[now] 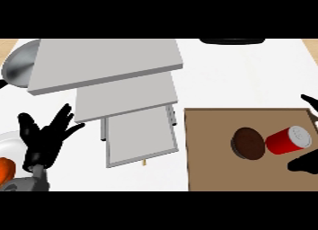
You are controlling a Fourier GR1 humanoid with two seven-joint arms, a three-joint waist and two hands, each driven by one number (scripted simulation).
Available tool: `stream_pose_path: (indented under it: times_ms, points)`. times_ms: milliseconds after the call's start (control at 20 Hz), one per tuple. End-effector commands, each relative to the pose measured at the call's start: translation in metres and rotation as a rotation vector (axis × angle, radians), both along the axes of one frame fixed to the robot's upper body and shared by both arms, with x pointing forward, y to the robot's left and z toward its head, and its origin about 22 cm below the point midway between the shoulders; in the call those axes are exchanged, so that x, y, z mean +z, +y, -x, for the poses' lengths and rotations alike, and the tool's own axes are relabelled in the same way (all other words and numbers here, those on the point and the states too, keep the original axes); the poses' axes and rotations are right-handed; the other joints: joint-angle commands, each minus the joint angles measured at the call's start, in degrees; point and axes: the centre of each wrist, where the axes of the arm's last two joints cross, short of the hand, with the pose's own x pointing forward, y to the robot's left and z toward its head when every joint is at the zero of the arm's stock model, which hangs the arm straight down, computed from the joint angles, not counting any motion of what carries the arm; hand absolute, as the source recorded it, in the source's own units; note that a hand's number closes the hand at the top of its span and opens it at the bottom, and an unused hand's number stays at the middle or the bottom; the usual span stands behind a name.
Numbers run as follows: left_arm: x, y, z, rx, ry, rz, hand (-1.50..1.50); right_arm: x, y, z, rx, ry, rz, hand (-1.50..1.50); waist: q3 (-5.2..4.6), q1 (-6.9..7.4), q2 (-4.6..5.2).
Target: Pick the can from the tray and place it in the tiered shelf
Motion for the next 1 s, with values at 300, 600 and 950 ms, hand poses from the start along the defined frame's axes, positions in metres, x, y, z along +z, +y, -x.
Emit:
stream_pose_path:
  times_ms: [300,600,950]
  points:
    - [-0.001,0.004,0.0,-0.008,0.045,0.01,0.0,-0.036,0.014,-0.02,-0.027,0.02,0.105,-1.5,-0.28,0.17,0.33]
    - [-0.02,0.021,0.007,0.026,0.036,0.001,0.0,-0.039,0.002,0.002,-0.034,-0.023,0.087,-1.5,-0.3,-0.35,0.27]
    - [-0.007,-0.003,0.022,-0.002,0.05,0.003,0.0,-0.065,0.006,-0.02,-0.007,-0.044,0.065,-1.5,-0.28,0.04,0.24]
